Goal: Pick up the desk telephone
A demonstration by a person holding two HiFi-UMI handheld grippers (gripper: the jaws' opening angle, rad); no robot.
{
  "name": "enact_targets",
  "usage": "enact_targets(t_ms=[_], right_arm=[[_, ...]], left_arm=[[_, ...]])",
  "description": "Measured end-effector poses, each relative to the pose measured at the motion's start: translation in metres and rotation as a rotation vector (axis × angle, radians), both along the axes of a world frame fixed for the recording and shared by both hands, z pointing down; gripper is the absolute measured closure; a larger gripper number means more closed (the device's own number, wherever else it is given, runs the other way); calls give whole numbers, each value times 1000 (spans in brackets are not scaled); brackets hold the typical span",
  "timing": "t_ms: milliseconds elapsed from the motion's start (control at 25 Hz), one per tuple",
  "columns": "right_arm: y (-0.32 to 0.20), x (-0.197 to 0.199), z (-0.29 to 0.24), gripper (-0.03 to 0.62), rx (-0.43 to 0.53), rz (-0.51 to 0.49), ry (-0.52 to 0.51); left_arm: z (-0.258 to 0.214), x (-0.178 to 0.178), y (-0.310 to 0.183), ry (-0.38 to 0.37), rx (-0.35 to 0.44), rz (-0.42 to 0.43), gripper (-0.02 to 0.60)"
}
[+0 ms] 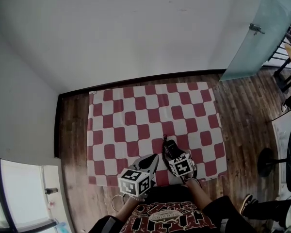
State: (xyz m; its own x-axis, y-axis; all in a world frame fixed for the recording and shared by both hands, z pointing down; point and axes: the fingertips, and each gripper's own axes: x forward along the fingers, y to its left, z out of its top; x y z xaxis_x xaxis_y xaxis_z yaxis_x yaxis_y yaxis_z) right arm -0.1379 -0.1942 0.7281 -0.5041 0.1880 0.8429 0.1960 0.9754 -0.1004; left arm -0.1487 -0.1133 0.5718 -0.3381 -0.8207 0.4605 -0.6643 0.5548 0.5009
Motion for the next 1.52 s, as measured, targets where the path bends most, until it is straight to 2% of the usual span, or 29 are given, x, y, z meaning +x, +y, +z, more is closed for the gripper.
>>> enact_targets(t_ms=[560, 1520], right_arm=[[3, 11, -2, 309, 38, -89, 30], [10, 29, -17, 309, 29, -141, 64]], left_arm=[[3, 7, 3, -7, -15, -14, 572], [9, 17, -6, 16, -11, 19, 572]])
